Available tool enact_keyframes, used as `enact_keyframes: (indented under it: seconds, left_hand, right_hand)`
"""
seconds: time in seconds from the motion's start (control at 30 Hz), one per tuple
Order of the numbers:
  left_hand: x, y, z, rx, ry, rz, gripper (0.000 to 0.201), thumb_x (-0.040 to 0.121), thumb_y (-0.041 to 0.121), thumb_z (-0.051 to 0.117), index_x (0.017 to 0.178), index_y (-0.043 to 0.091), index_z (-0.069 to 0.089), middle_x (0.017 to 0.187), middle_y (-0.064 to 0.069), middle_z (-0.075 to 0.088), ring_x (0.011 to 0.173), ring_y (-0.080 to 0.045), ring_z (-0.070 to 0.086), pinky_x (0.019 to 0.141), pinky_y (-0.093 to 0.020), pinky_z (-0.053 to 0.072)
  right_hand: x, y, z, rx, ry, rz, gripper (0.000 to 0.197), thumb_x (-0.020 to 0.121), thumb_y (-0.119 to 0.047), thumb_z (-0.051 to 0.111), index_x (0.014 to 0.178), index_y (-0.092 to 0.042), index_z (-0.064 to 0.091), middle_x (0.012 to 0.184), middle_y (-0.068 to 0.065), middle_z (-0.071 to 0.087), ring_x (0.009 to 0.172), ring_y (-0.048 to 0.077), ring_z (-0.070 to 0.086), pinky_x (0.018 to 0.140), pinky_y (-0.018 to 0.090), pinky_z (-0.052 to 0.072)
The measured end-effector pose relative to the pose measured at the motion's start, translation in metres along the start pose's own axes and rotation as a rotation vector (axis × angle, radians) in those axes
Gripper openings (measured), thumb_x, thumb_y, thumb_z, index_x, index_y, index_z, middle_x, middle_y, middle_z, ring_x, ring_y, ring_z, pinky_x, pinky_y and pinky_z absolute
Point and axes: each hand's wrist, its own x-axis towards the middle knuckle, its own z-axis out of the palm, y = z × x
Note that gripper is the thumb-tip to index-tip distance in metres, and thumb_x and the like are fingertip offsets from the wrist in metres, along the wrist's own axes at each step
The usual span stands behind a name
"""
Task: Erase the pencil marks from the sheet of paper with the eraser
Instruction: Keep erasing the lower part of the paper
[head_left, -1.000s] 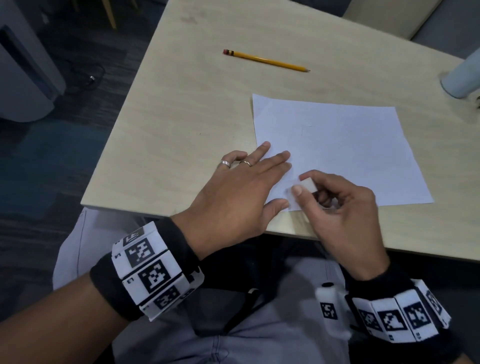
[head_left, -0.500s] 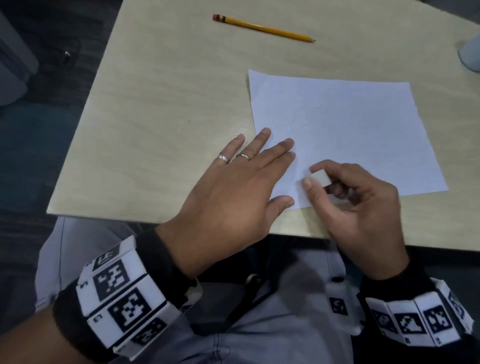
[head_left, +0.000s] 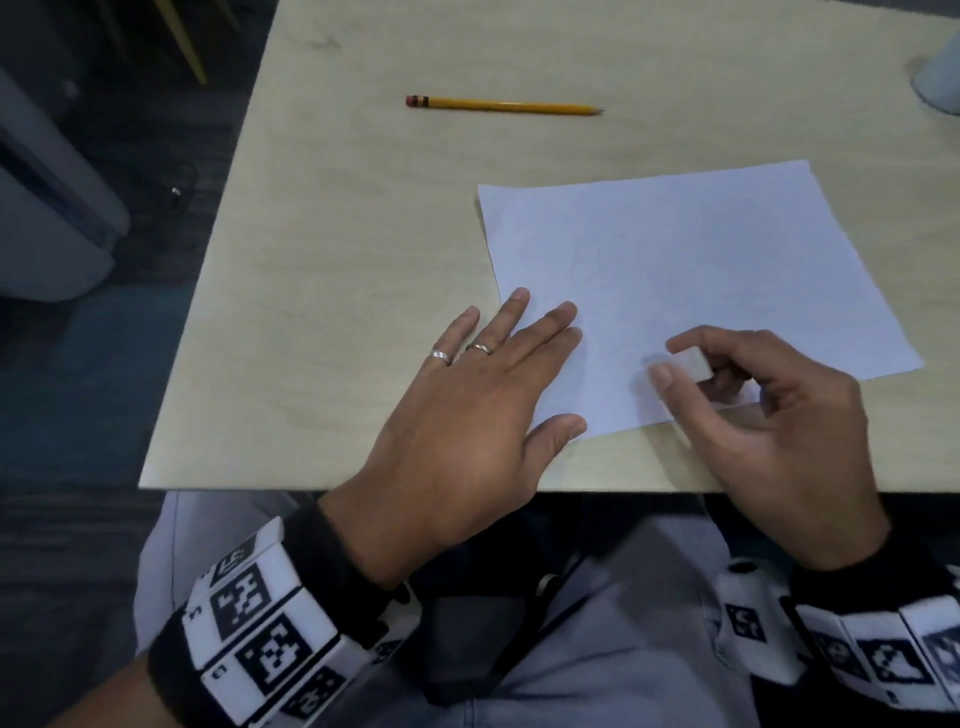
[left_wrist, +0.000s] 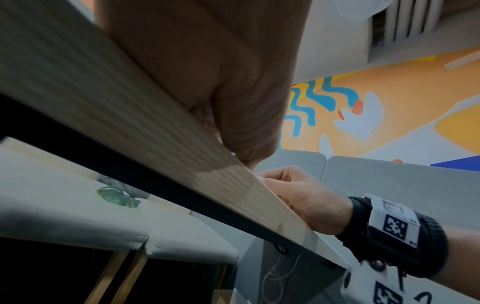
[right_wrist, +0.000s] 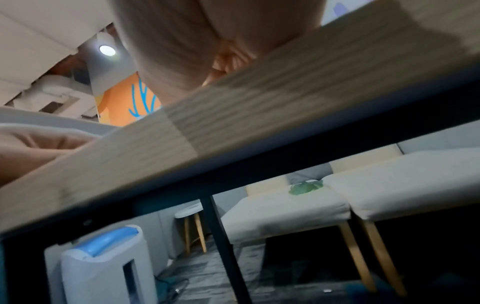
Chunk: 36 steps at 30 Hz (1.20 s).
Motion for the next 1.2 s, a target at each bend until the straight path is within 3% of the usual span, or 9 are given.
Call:
enact_keyframes:
  seconds: [0.13,0.27,0.4,0.6,0.7,0.83,0.93,1.1,1.2]
  left_hand:
    - [0.0,0.0,0.0,-0.005,0.001,-0.006,0.064,0.105,0.055,0.04,0.162,0.024,0.038,0.173,0.016,0.02,0.162,-0.007,0.002,0.13,-0.033,0.0]
    - [0.0,0.001,-0.003,-0.019,-0.004,-0.021,0.064,0.105,0.054,0.041,0.163,0.026,0.036,0.173,0.019,0.019,0.161,-0.004,0.0,0.131,-0.034,0.0]
    - [-0.001,0.001,-0.002,0.008,0.014,-0.003,0.065,0.105,0.056,0.038,0.162,0.025,0.037,0.173,0.016,0.022,0.162,-0.007,0.003,0.131,-0.034,0.002]
    - [-0.001,0.002,-0.004,0.008,0.009,-0.002,0.064,0.105,0.055,0.039,0.163,0.026,0.036,0.173,0.018,0.02,0.161,-0.005,0.0,0.13,-0.032,-0.001]
    - [-0.001,0.001,-0.003,0.007,0.006,0.0,0.065,0.106,0.056,0.039,0.163,0.026,0.034,0.173,0.018,0.018,0.161,-0.004,-0.002,0.13,-0.031,-0.002]
    - [-0.002,0.001,0.0,0.006,0.012,0.004,0.067,0.105,0.058,0.037,0.163,0.026,0.036,0.173,0.018,0.02,0.161,-0.005,0.001,0.13,-0.031,-0.001]
    - [-0.001,0.001,-0.001,0.006,0.003,0.001,0.067,0.104,0.058,0.034,0.163,0.026,0.035,0.173,0.018,0.019,0.161,-0.005,0.0,0.13,-0.03,-0.003]
    - [-0.001,0.001,-0.001,0.009,0.007,0.003,0.067,0.105,0.058,0.034,0.163,0.026,0.035,0.173,0.018,0.019,0.161,-0.005,0.0,0.13,-0.031,-0.001]
    - [-0.001,-0.001,-0.001,0.008,0.002,0.003,0.067,0.104,0.058,0.034,0.163,0.026,0.034,0.173,0.018,0.019,0.161,-0.004,0.0,0.131,-0.031,0.0]
  right_hand:
    - [-0.01,-0.009,0.015,0.002,-0.145,-0.121,0.008,0.096,-0.02,0.082,0.1,-0.014,0.078,0.076,-0.018,0.057,0.076,0.011,0.057,0.074,0.018,0.044]
    - [0.003,0.011,-0.009,-0.003,-0.082,-0.005,0.004,0.091,-0.015,0.081,0.093,-0.016,0.078,0.077,-0.004,0.067,0.074,0.019,0.058,0.072,0.04,0.05]
    - [-0.006,-0.012,0.013,0.023,-0.157,-0.083,0.008,0.094,-0.022,0.083,0.098,-0.017,0.079,0.075,-0.011,0.062,0.074,0.016,0.058,0.073,0.026,0.047]
    - [0.01,0.011,-0.01,-0.008,-0.104,0.006,0.012,0.088,-0.013,0.085,0.09,-0.022,0.077,0.078,-0.008,0.067,0.077,0.017,0.059,0.075,0.022,0.045]
    - [0.007,-0.008,0.003,0.081,-0.119,0.009,0.008,0.088,-0.02,0.084,0.094,-0.022,0.079,0.077,-0.007,0.063,0.074,0.017,0.059,0.074,0.019,0.046]
    - [0.0,-0.012,0.016,0.03,-0.213,-0.095,0.007,0.089,-0.021,0.082,0.094,-0.019,0.078,0.071,-0.01,0.059,0.074,0.018,0.058,0.071,0.028,0.047]
    - [0.011,0.01,-0.003,-0.017,-0.127,-0.017,0.01,0.087,-0.012,0.084,0.089,-0.019,0.077,0.073,-0.008,0.063,0.074,0.02,0.058,0.073,0.035,0.047]
    - [0.005,-0.011,0.014,0.045,-0.17,-0.049,0.006,0.092,-0.022,0.084,0.093,-0.019,0.079,0.072,-0.013,0.058,0.074,0.017,0.058,0.073,0.025,0.047]
    - [0.011,-0.002,0.013,0.047,-0.166,-0.035,0.006,0.091,-0.021,0.083,0.09,-0.017,0.078,0.072,-0.011,0.059,0.073,0.017,0.057,0.073,0.034,0.049]
